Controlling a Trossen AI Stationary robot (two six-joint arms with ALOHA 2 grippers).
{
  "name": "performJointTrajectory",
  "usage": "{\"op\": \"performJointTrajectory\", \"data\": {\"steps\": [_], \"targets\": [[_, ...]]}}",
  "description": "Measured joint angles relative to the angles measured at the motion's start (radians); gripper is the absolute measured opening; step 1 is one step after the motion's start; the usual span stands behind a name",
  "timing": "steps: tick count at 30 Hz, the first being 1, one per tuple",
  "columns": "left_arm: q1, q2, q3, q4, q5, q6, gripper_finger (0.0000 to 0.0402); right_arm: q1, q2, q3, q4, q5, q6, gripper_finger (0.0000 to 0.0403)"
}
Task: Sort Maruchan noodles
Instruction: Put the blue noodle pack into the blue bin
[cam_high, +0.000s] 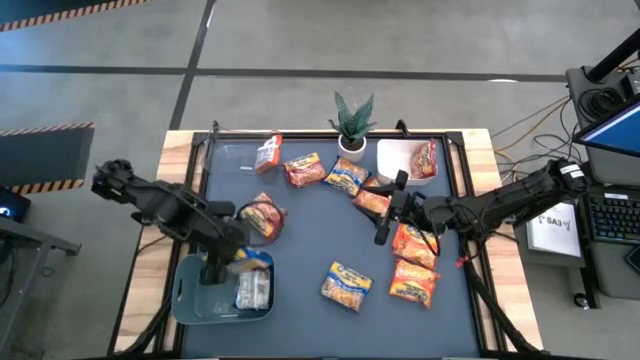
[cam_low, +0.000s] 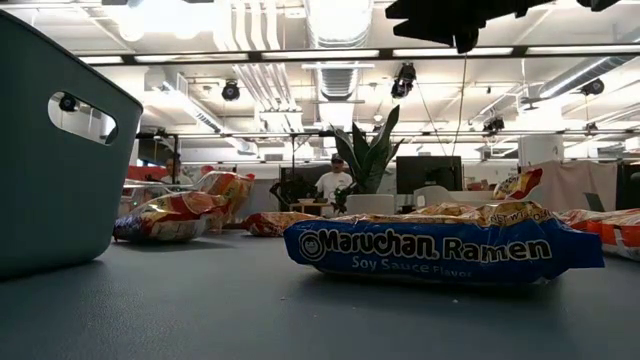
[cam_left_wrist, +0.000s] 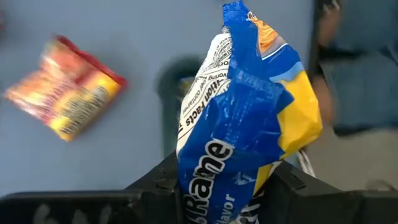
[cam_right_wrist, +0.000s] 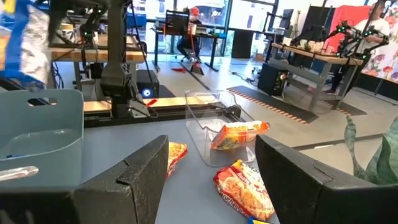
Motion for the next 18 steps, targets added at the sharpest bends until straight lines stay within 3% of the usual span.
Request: {"op": "performJointTrajectory", "data": {"steps": [5, 10, 18], "targets": [[-0.01, 0.033, -0.041, 0.001, 0.105, 0.001, 0.0104, 0.0, 0.013, -0.007, 0.0, 0.0, 0.011, 0.0228], [-0.009, 0.041, -0.182, 0.032, 0.156, 0.013, 0.0103, 0.0, 0.047, -0.007, 0.001, 0.0, 0.01, 0.0228], [-0.009, 0.036, -0.426, 0.316, 0.264, 0.015, 0.0104, 0.0, 0.085, -0.007, 0.008, 0.0, 0.01, 0.0228]]}}
